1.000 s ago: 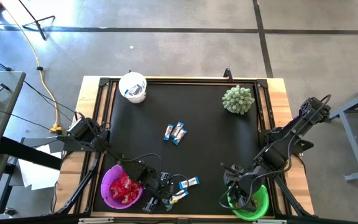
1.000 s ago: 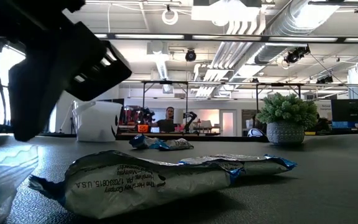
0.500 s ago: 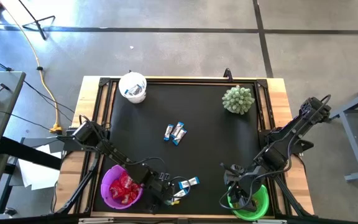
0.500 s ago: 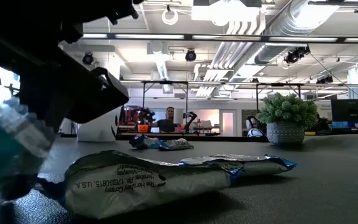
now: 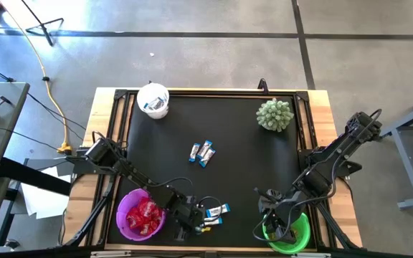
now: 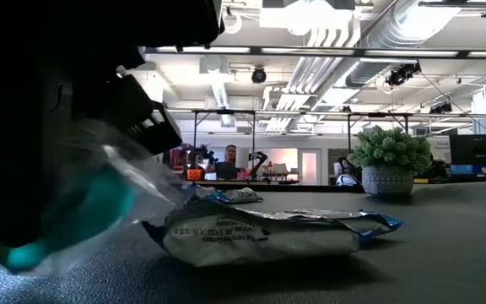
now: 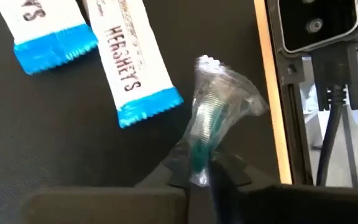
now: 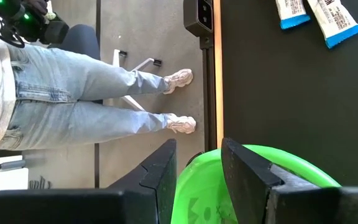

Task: Sort candy
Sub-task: Put the blue gummy into the green bucket, then put the white chocolate into the white bucket

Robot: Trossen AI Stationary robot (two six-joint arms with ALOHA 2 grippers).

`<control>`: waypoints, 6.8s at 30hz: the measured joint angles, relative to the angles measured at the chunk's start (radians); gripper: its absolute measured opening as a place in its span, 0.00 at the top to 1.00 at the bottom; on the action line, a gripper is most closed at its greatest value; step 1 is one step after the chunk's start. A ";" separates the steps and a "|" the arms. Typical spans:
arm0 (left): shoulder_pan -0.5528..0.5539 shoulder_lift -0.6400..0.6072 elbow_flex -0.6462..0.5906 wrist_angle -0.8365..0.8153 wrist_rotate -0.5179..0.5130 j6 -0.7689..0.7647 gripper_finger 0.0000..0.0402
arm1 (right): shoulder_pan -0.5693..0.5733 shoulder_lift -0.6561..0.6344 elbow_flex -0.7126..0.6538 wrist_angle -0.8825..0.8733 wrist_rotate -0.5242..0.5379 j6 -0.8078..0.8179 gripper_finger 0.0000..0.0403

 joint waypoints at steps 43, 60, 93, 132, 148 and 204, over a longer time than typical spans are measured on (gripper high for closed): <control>0.058 -0.058 1.094 -0.722 -1.052 0.272 1.00 | -0.065 -0.140 0.000 0.713 0.761 -0.790 0.70; 0.034 -0.060 1.097 -0.523 -1.113 0.309 1.00 | -0.095 -0.138 0.000 0.916 0.847 -1.029 0.70; 0.058 -0.034 1.097 -0.407 -1.022 0.394 0.98 | -0.143 -0.137 0.000 0.927 0.830 -1.050 0.99; -0.082 -0.109 1.097 -0.591 -1.186 0.342 0.62 | 0.327 -0.160 0.000 -0.160 0.576 0.751 1.00; -0.082 -0.115 1.096 -0.591 -1.233 0.332 0.62 | 0.343 -0.016 0.000 -0.266 0.283 0.776 0.79; 0.498 -0.689 0.120 -1.177 -0.814 -0.030 0.62 | -0.719 0.077 -0.136 0.107 0.442 0.284 0.64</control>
